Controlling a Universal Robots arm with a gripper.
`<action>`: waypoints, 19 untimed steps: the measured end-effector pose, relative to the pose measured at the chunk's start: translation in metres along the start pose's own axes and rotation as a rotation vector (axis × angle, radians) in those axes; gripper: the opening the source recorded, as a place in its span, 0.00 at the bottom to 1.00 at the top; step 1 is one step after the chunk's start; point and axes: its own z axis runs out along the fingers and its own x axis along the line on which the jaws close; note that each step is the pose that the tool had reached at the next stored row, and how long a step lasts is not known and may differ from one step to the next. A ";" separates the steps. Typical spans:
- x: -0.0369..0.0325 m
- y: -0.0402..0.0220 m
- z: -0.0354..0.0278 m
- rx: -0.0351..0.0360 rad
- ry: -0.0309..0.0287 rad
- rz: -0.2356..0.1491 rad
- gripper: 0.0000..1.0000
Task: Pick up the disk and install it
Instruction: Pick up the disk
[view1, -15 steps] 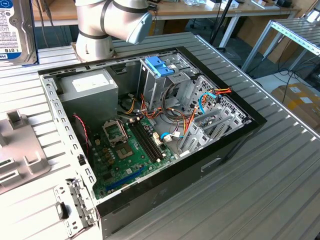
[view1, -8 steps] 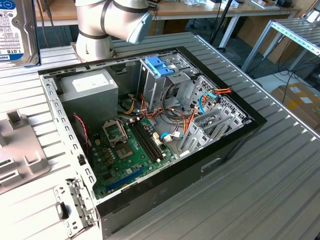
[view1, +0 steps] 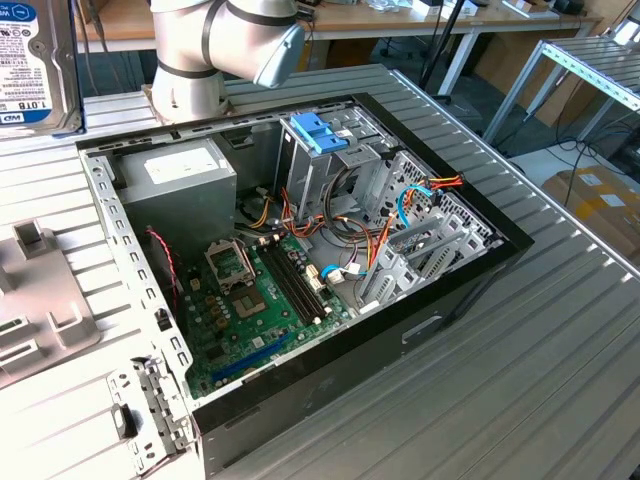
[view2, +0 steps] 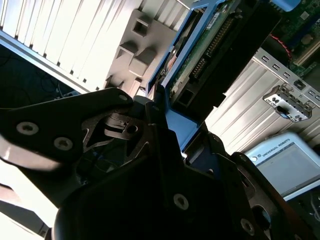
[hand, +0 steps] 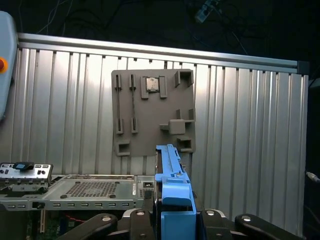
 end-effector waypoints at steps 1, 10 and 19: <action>0.0008 -0.0003 -0.0001 0.0000 0.0000 0.000 0.37; 0.0067 -0.0029 -0.0006 0.0001 0.0000 0.000 0.37; 0.0118 -0.0052 -0.0012 -0.0001 0.0000 0.000 0.37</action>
